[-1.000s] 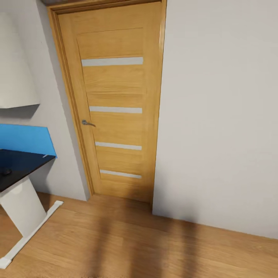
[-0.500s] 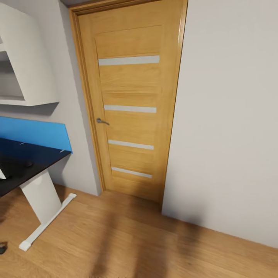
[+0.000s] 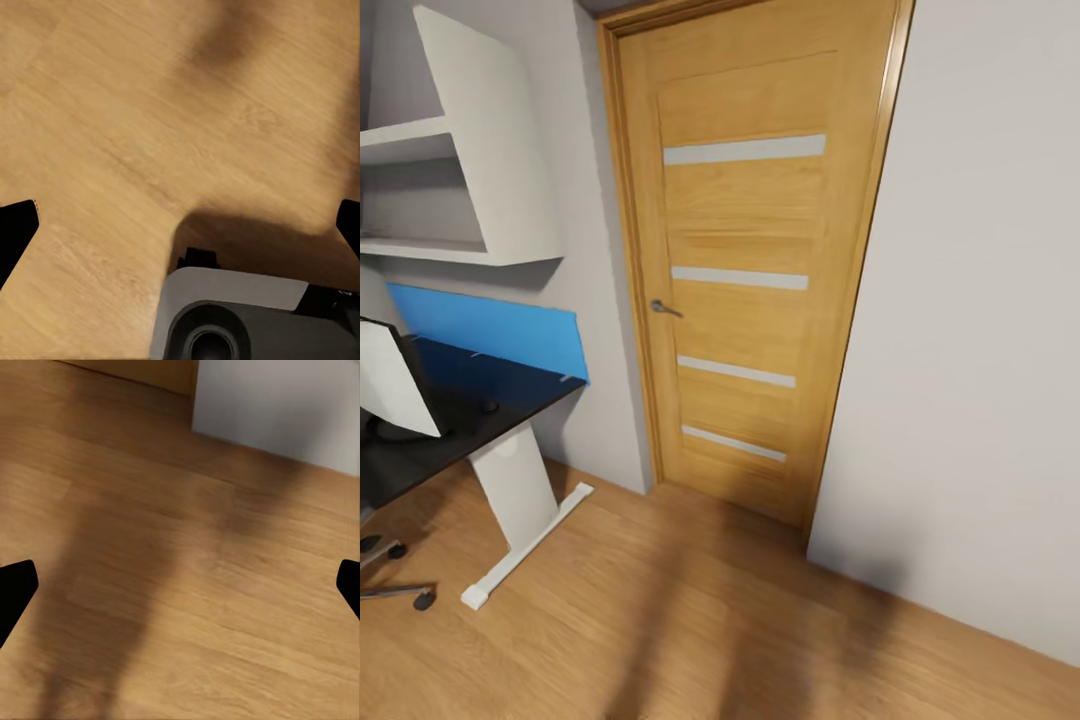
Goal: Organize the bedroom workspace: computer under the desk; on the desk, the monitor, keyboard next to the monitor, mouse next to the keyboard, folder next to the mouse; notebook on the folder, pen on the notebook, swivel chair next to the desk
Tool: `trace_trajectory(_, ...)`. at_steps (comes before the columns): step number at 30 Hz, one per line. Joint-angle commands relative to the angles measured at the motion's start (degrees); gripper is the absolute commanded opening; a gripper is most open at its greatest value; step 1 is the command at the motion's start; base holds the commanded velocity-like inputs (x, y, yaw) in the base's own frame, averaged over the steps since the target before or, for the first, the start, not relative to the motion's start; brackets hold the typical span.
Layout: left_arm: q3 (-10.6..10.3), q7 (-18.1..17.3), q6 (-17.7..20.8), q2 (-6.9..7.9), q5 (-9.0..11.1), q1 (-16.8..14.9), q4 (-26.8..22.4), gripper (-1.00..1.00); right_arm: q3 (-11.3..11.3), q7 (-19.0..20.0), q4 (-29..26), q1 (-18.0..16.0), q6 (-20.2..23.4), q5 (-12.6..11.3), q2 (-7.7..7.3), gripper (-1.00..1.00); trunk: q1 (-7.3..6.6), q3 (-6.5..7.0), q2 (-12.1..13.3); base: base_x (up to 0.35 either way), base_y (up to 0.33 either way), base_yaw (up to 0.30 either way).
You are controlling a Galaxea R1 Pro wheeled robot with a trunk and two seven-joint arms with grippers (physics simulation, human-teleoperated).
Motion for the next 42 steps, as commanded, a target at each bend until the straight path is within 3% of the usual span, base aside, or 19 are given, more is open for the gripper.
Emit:
trace_trajectory(1, 0.2, 0.1, -0.2, 0.08, 0.8, 0.0, 0.1, 1.0, 0.0, -0.1, 0.0, 0.0, -0.2, 0.0, -0.01, 1.0, 0.0, -0.11, 0.0, 0.09, -0.118, 0.246)
trace_trajectory(5, 3.4, 0.1, -1.0, 0.99, 2.5, 0.0, 0.7, 1.0, 0.0, -0.1, 0.1, 0.0, -0.2, 0.1, -0.04, 1.0, 0.0, -0.3, 0.0, 0.148, -0.168, 0.246)
trace_trajectory(6, 4.9, 0.0, -2.4, 1.57, 2.8, 0.0, 2.2, 1.0, 0.0, -0.2, 0.1, 0.0, -0.2, 0.1, -0.05, 1.0, 0.0, -0.35, 0.0, 0.174, -0.186, 0.246)
trace_trajectory(9, 6.6, 0.0, -7.5, 2.48, 3.2, 0.0, 6.6, 1.0, 0.0, -0.2, 0.1, 0.0, -0.2, 0.1, -0.05, 1.0, 0.0, -0.49, 0.0, 0.18, -0.173, 0.246)
trace_trajectory(17, 7.1, -0.1, -9.3, 3.2, 3.5, 0.0, 8.3, 1.0, 0.1, -0.2, 0.1, 0.0, -0.2, 0.1, -0.06, 1.0, 0.0, -0.85, 0.0, 0.186, -0.053, 0.238)
trace_trajectory(24, 7.2, -0.7, -9.4, 3.72, 6.6, 0.0, 8.5, 1.0, 0.1, -0.2, 0.1, 0.0, -0.2, 0.0, 0.1, 1.0, 0.0, -0.91, 0.0, 0.259, 0.082, 0.107)
trace_trajectory(42, 7.3, -0.3, -9.4, 3.64, 7.0, 0.0, 8.5, 1.0, -0.2, -0.3, 0.1, 0.0, 0.4, -0.4, 0.57, 1.0, 0.0, -1.22, 0.0, 0.093, 0.011, 0.263)
